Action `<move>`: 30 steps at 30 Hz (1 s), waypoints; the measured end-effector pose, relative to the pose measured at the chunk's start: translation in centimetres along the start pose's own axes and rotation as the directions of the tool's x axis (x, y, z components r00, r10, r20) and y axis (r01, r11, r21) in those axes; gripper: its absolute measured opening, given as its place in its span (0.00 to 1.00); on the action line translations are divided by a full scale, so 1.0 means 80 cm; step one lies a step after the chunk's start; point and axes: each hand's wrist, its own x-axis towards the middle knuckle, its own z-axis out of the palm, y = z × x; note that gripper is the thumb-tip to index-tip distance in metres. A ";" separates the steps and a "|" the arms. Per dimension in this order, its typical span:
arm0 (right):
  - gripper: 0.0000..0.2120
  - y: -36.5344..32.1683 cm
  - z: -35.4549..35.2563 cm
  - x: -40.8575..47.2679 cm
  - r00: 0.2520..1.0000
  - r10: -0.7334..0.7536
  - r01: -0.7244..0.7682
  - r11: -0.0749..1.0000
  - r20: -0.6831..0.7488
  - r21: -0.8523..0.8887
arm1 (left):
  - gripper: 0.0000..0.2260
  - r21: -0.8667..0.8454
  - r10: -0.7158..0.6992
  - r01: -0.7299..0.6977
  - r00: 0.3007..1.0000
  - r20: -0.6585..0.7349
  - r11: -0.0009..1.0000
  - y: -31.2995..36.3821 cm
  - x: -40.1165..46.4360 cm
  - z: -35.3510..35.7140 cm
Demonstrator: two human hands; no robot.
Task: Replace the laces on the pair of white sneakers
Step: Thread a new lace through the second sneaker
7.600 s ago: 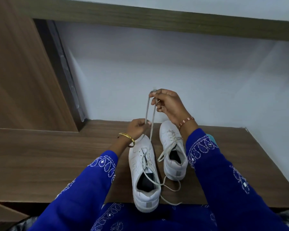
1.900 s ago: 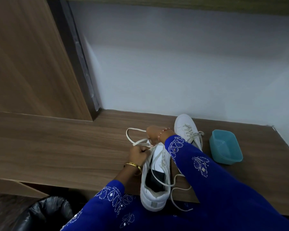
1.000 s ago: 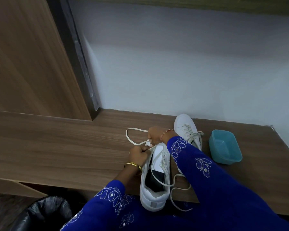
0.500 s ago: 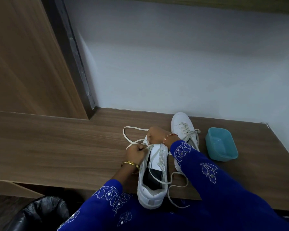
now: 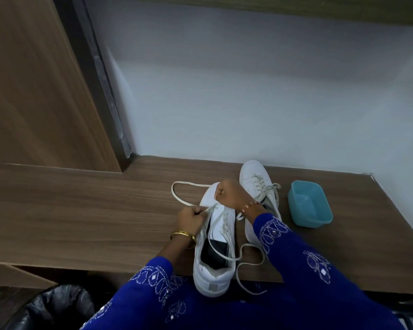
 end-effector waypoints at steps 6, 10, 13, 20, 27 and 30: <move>0.07 0.022 0.025 -0.019 0.995 -0.056 0.048 0.994 -0.078 -0.102 | 0.06 0.013 0.025 -0.025 0.998 -0.059 1.000 0.003 -0.003 0.002; 0.07 0.011 0.032 -0.026 0.978 -0.129 0.075 0.952 -0.167 -0.298 | 0.07 0.028 0.052 -0.051 0.998 -0.022 0.998 0.006 -0.008 0.000; 0.08 0.014 0.041 -0.020 0.960 -0.163 0.062 0.917 -0.229 -0.393 | 0.08 -0.010 0.029 -0.030 0.999 -0.025 1.000 0.007 -0.010 -0.001; 0.07 0.022 0.036 -0.022 0.967 -0.195 0.135 0.938 -0.164 -0.320 | 0.07 0.060 0.093 -0.089 0.993 -0.067 0.994 0.011 -0.016 0.005; 0.17 0.025 0.005 -0.017 0.997 0.063 -0.038 0.879 -0.036 0.476 | 0.09 0.269 0.149 -0.112 0.981 -0.122 0.957 0.020 -0.023 0.015; 0.14 0.022 -0.016 -0.026 0.997 0.064 -0.010 0.576 -0.033 0.818 | 0.10 0.353 0.153 -0.105 0.982 -0.111 0.930 0.023 -0.022 0.018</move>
